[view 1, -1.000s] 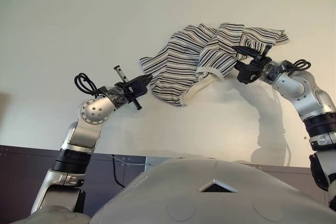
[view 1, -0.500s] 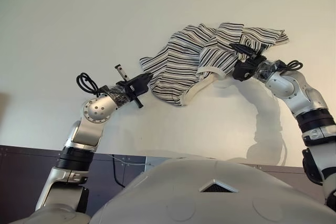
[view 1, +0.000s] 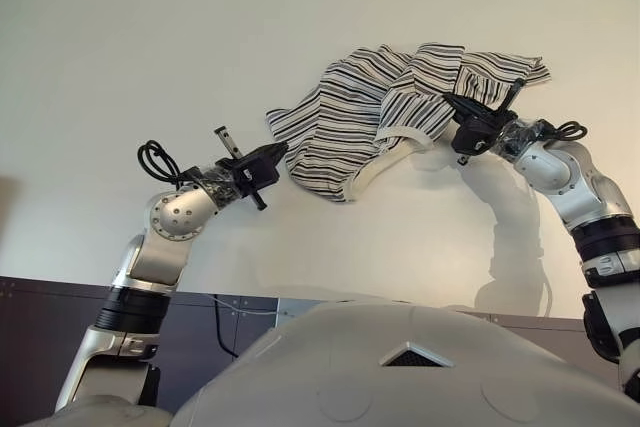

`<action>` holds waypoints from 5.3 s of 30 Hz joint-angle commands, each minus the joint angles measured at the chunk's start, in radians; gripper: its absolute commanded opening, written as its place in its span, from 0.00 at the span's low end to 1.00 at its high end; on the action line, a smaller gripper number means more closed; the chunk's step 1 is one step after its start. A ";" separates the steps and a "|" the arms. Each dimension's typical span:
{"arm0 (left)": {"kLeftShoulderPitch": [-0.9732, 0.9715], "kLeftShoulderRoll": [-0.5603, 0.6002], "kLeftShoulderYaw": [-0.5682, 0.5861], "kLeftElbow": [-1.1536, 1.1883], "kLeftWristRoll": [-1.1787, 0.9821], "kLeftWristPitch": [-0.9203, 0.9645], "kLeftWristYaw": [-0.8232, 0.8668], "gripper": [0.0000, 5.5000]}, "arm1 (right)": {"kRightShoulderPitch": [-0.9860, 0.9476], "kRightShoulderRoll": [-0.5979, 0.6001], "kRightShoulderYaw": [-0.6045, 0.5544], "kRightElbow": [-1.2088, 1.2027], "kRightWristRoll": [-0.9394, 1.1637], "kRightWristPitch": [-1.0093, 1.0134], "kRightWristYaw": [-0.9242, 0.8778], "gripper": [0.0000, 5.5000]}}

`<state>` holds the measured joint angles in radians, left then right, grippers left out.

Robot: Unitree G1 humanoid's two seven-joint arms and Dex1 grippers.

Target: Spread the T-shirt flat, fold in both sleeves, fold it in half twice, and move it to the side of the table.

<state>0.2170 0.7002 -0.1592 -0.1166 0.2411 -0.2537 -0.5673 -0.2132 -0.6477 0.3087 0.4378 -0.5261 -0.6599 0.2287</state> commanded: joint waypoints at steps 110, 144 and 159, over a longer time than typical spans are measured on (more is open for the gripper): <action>0.156 -0.053 0.397 -0.464 -0.846 0.679 -0.198 0.02 | 0.376 -0.033 -0.514 -0.869 1.069 1.139 0.577 0.02; -0.288 -0.148 0.366 -0.503 -0.767 0.646 0.101 0.02 | 0.079 0.061 -0.438 -0.930 0.914 0.999 0.219 0.02; 0.496 0.026 0.112 -0.215 -0.135 0.077 -0.078 0.12 | 0.790 -0.318 -0.308 -0.828 0.677 0.622 0.716 0.15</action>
<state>0.6378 0.7621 -0.0679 -0.3366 0.0015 -0.1567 -0.7439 0.5312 -0.9570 0.0660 -0.3530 0.1229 -0.0354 0.9429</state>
